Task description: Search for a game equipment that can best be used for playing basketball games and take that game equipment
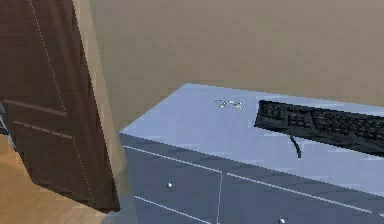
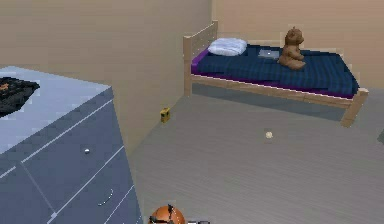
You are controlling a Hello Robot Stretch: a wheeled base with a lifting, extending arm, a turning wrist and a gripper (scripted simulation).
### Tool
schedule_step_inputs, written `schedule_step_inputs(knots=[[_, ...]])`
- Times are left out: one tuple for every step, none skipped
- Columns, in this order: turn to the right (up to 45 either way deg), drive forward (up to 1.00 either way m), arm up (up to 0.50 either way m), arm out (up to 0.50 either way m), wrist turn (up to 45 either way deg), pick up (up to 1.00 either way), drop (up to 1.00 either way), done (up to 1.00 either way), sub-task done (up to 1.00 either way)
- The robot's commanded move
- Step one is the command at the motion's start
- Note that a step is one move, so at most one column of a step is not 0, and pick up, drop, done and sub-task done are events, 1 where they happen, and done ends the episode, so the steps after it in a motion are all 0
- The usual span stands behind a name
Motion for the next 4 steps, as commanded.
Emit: schedule_step_inputs(knots=[[0.0, 0.0, -0.3, 0.0, 0.0, 0.0, 0.0, 0.0, 0.0], [0.0, 0.0, 0.0, 0.0, 0.0, 1.0, 0.0, 0.0, 0.0], [0.0, 0.0, 0.1, 0.0, 0.0, 0.0, 0.0, 0.0, 0.0], [0.0, 0.0, 0.0, 0.0, 0.0, 0.0, 0.0, 1.0, 0.0]])
